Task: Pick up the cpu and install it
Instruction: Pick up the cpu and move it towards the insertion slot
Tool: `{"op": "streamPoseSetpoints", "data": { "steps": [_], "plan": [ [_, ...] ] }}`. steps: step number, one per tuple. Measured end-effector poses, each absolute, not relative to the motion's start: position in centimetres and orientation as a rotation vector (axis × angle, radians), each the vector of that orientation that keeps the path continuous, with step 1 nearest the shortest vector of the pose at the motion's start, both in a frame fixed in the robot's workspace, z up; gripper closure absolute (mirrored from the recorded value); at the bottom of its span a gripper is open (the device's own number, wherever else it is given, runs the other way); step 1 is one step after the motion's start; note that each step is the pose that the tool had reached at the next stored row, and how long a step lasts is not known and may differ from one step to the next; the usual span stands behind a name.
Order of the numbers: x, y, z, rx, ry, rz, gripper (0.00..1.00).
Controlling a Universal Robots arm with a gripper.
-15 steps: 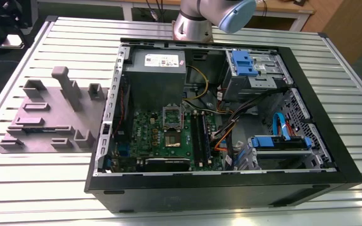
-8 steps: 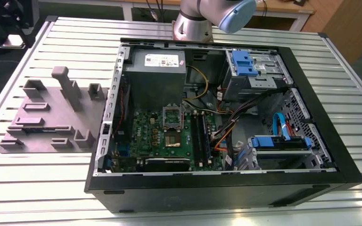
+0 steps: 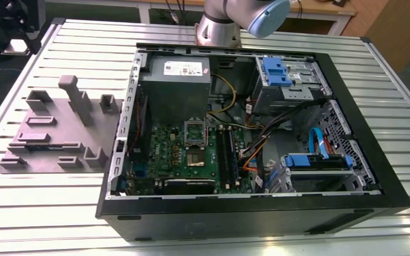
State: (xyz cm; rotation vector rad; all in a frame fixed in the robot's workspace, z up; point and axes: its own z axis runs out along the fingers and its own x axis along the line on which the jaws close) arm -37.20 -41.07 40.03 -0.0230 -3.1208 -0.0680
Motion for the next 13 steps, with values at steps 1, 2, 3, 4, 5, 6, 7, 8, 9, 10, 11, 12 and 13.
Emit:
{"op": "streamPoseSetpoints", "data": {
  "steps": [1, 2, 3, 4, 5, 6, 7, 8, 9, 10, 11, 12, 13],
  "plan": [
    [-37.18, -41.07, 40.02, -0.023, -3.121, -0.068, 0.53],
    [-37.15, -41.07, 40.03, -0.023, -3.121, -0.068, 0.53],
    [-37.13, -41.07, 40.03, -0.023, -3.121, -0.068, 0.53],
    [-37.1, -41.07, 40.03, -0.023, -3.121, -0.068, 0.53],
    [-37.08, -41.07, 40.02, -0.023, -3.121, -0.068, 0.53],
    [-37.05, -41.07, 40.02, -0.023, -3.121, -0.068, 0.53],
    [-37.03, -41.07, 40.03, -0.023, -3.121, -0.068, 0.53],
    [-37.01, -41.07, 40.03, -0.023, -3.121, -0.068, 0.53],
    [-36.98, -41.07, 40.03, -0.023, -3.121, -0.068, 0.53],
    [-36.96, -41.07, 40.03, -0.023, -3.121, -0.068, 0.53],
    [-36.94, -41.07, 40.03, -0.023, -3.121, -0.068, 0.53],
    [-36.91, -41.07, 40.03, -0.023, -3.121, -0.068, 0.53],
    [-36.88, -41.07, 40.03, -0.023, -3.121, -0.068, 0.53]
  ]
}}
